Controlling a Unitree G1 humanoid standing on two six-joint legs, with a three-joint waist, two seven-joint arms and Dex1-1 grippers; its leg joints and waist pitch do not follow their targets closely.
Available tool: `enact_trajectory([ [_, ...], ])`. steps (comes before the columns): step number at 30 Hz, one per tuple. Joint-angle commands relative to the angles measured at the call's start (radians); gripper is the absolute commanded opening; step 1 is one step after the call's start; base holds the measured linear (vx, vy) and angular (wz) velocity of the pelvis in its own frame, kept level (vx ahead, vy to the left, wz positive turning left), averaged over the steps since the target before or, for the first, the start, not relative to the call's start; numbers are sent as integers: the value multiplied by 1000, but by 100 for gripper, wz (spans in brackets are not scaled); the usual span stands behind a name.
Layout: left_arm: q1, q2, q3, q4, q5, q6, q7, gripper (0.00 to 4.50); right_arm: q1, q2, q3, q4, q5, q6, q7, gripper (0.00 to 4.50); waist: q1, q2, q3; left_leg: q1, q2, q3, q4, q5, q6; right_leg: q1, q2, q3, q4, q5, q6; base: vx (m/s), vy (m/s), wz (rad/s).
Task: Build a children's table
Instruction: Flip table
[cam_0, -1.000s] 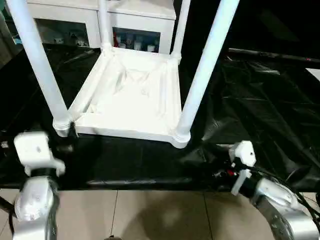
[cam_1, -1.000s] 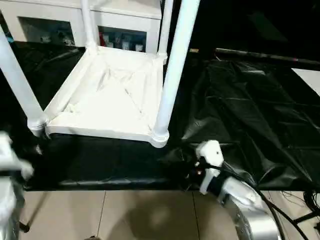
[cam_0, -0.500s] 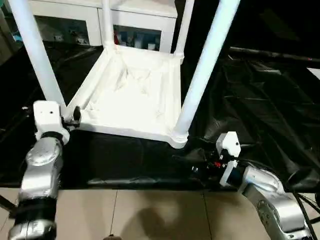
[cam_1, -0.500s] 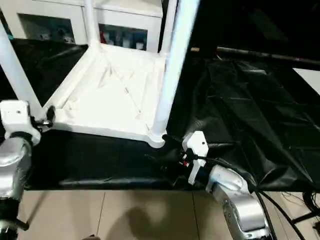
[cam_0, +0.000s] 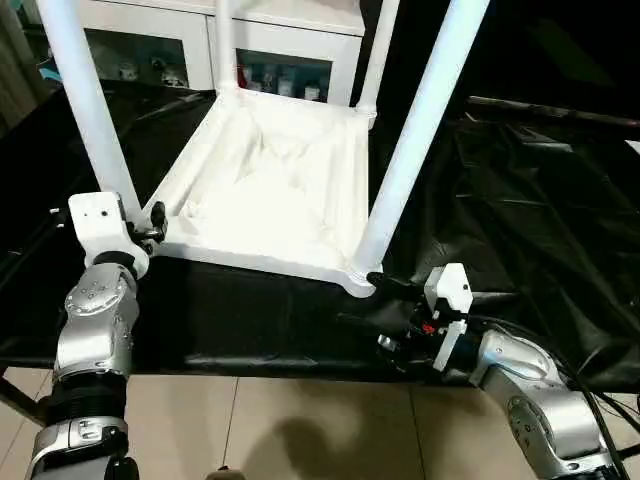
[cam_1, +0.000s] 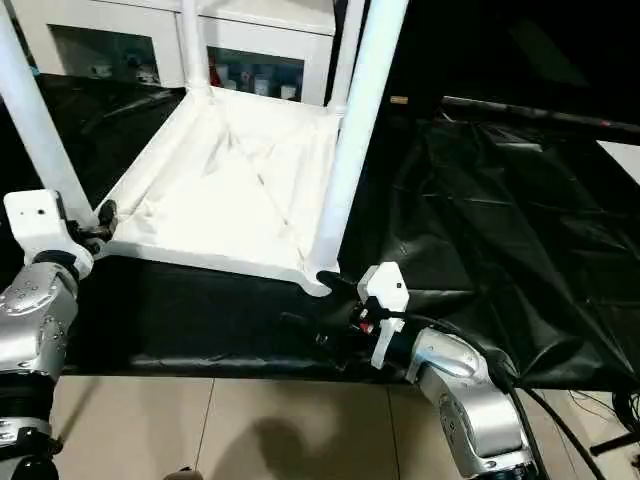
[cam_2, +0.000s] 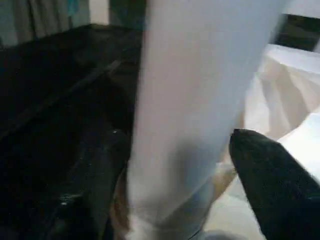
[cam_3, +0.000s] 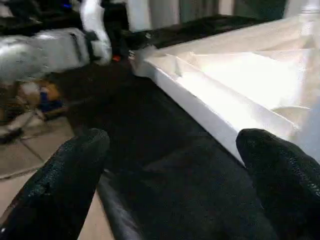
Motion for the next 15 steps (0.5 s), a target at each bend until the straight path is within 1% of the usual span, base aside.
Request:
enact_trajectory([
  [1, -14, -7, 4, 13, -8, 14, 3, 363, -11, -17, 1, -2, 6, 5, 21, 450, 3, 17, -48, 9, 28, -1, -83, -86, 19, 35, -65, 25, -60, 134, -205, 0, 0, 0],
  [2, -14, -5, 3, 16, -7, 10, -2, 352, -12, -17, 2, 1, 2, 3, 22, 450, 3, 16, -48, 10, 28, -1, -82, -85, 19, 35, -65, 25, -61, 134, -204, 0, 0, 0],
  [3, -10, -5, 3, 17, -13, 12, -11, 327, -18, -11, 3, 5, -2, 1, 20, 450, 3, 19, -48, 10, 28, 0, -82, -82, 17, 33, -64, 25, -61, 134, -201, 0, 0, 0],
  [5, -9, -7, 4, 17, -20, 12, -18, 324, -21, -10, 4, 7, -4, -1, 19, 450, 4, 18, -48, 11, 29, 0, -83, -81, 15, 33, -65, 25, -60, 135, -200, 0, 0, 0],
  [6, -8, -14, 10, 15, -36, 20, -23, 323, -23, -7, 5, 4, -3, 0, 16, 450, 4, 16, -48, 10, 29, 0, -83, -79, 15, 33, -65, 25, -60, 136, -200, 0, 0, 0],
  [7, -8, -15, 10, 15, -37, 20, -23, 318, -23, -6, 5, 4, -3, 0, 16, 450, 5, 18, -48, 10, 29, 0, -84, -82, 12, 33, -65, 25, -61, 130, -200, 0, 0, 0],
  [8, -8, -16, 10, 14, -41, 21, -24, 291, -22, -6, 5, 2, -1, 2, 16, 450, 5, 17, -48, 10, 29, 0, -84, -82, 10, 33, -65, 25, -60, 135, -200, 0, 0, 0],
  [9, -8, -16, 10, 14, -41, 21, -24, 283, -22, -6, 5, 2, -1, 2, 16, 450, 5, 17, -49, 10, 29, 0, -83, -75, 11, 34, -64, 25, -60, 146, -200, 0, 0, 0],
  [11, -8, -18, 10, 16, -44, 22, -24, 281, -20, -7, 7, -2, 0, 3, 19, 450, 4, 16, -48, 10, 28, 1, -83, -71, 13, 34, -64, 25, -60, 151, -198, 0, 0, 0],
  [13, -14, -15, -10, 37, -38, 7, -56, 262, -13, -12, 11, -8, 2, 5, 23, 450, 5, 16, -47, 10, 28, 2, -84, -75, 15, 33, -64, 25, -62, 140, -193, 0, 0, 0],
  [15, -21, -7, -21, 50, -33, 0, -76, 253, -9, -15, 11, -10, 2, 6, 24, 450, 6, 16, -48, 11, 28, 2, -84, -76, 15, 34, -65, 26, -63, 131, -189, 0, 0, 0],
])
